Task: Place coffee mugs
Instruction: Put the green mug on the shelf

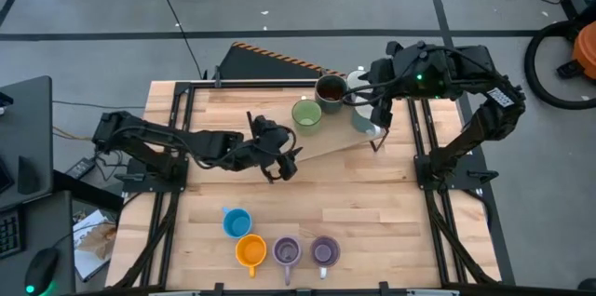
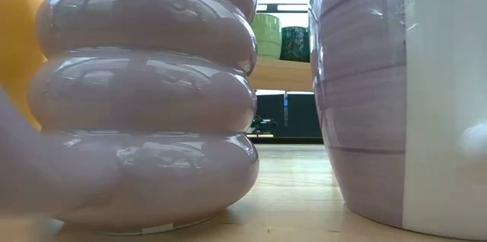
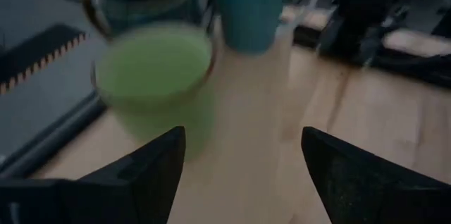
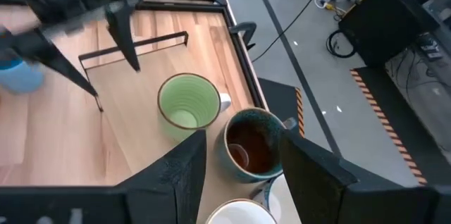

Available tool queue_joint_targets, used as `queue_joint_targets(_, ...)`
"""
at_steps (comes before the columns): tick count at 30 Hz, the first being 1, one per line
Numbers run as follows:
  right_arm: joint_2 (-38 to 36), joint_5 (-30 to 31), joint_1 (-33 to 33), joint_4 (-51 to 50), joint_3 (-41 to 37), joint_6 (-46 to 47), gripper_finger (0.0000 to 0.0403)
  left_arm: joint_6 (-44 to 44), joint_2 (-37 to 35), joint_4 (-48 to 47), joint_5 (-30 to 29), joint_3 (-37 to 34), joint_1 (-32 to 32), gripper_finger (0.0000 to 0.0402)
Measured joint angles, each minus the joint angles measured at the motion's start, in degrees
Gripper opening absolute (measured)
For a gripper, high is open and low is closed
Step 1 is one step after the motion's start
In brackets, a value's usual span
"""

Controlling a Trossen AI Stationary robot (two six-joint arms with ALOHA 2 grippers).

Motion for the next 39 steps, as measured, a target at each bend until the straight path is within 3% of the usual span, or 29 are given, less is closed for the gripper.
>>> queue_joint_targets(5, 0.00, 0.04, 0.00, -0.03, 0.00, -2.54, 0.0185, 8.78, 4.04, -6.25, 0.32, 10.44, 2.05, 0.0280)
queue_joint_targets(10, -0.04, 0.08, 0.00, -0.11, 0.00, -2.27, 0.0185, 17.05, 10.51, -8.87, 6.59, 18.97, 5.49, 0.0272)
queue_joint_targets(16, -0.46, -1.39, 0.00, -0.24, 0.00, 0.56, 0.0185, 20.37, 15.63, -19.88, 12.19, 27.14, 9.66, 0.0269)
queue_joint_targets(27, -0.61, -1.77, 0.00, 0.12, 0.00, 2.55, 0.0185, 20.76, 20.15, -32.49, 27.05, 38.45, 16.83, 0.0253)
queue_joint_targets(31, -0.61, -1.77, 0.00, 0.30, 0.00, 2.76, 0.0185, 24.30, 22.20, -34.11, 28.47, 42.25, 16.85, 0.0232)
queue_joint_targets(39, -0.59, -1.75, 0.00, 0.49, -0.02, 3.85, 0.0185, 26.68, 24.90, -37.55, 28.58, 42.51, 16.74, 0.0203)
